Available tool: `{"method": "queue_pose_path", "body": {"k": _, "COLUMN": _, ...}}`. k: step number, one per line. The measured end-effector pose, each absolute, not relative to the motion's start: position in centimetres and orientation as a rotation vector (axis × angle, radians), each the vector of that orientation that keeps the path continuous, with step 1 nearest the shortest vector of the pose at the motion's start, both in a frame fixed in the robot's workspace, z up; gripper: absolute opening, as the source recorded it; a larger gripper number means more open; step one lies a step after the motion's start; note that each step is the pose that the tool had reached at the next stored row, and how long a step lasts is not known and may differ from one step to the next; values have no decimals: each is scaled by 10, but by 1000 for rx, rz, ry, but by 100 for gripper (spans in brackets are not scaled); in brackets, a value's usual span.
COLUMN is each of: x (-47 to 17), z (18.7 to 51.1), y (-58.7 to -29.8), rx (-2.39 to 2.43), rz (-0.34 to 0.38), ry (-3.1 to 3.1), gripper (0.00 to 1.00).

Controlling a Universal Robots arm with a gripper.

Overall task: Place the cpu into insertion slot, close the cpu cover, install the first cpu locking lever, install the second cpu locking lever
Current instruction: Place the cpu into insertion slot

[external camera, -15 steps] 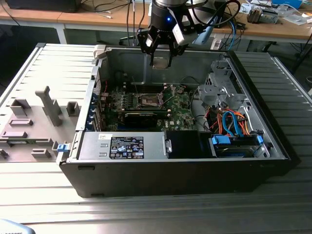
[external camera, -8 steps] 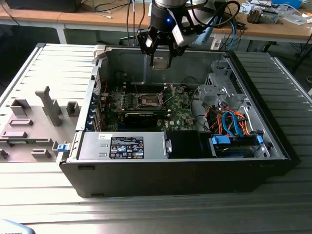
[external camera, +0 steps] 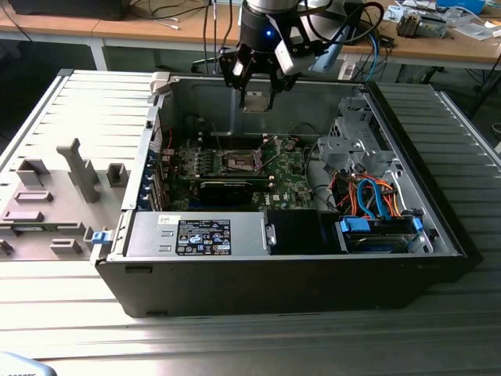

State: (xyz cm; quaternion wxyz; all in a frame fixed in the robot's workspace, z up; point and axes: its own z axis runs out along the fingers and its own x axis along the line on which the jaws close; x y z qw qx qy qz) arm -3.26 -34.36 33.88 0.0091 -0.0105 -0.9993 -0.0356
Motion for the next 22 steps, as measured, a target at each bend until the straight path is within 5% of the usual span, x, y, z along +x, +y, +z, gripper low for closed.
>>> {"method": "queue_pose_path", "body": {"k": 5, "x": -33, "z": 339, "y": -344, "rx": -24, "rz": -52, "ry": -3123, "gripper": 55}}
{"method": "queue_pose_path", "body": {"k": 22, "x": -43, "z": 336, "y": -345, "rx": -23, "rz": -54, "ry": -3123, "gripper": 55}}
